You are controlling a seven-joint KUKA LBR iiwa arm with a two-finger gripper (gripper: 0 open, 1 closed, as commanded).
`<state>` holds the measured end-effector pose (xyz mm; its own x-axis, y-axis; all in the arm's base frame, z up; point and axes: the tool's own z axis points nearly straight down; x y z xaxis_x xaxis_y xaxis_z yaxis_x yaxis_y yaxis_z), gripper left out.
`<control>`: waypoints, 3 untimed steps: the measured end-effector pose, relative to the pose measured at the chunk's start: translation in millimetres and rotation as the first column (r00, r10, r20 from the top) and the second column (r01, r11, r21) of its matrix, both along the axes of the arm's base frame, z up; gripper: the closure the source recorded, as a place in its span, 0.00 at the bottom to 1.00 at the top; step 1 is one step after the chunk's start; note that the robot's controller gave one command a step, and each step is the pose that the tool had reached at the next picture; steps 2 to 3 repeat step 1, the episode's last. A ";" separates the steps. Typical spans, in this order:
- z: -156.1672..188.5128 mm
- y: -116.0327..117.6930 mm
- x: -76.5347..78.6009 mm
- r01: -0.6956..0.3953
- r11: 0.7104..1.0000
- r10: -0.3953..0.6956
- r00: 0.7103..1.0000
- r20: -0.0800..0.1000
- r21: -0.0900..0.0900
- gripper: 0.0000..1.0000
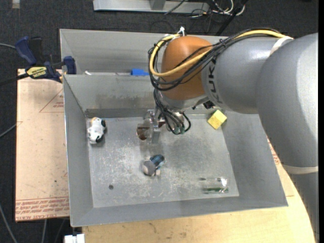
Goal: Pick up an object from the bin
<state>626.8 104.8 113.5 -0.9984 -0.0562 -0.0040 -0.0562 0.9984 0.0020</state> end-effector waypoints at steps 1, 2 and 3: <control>9.5 0.0 -0.3 0.000 1.000 0.000 1.000 0.001 0.000 1.00; 9.5 0.0 -0.3 0.000 1.000 0.000 1.000 0.001 0.000 1.00; 9.5 0.0 -0.3 0.000 1.000 0.000 1.000 0.001 0.000 1.00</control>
Offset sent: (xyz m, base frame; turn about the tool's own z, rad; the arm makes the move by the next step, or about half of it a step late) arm -0.0001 0.0002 0.0216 0.0000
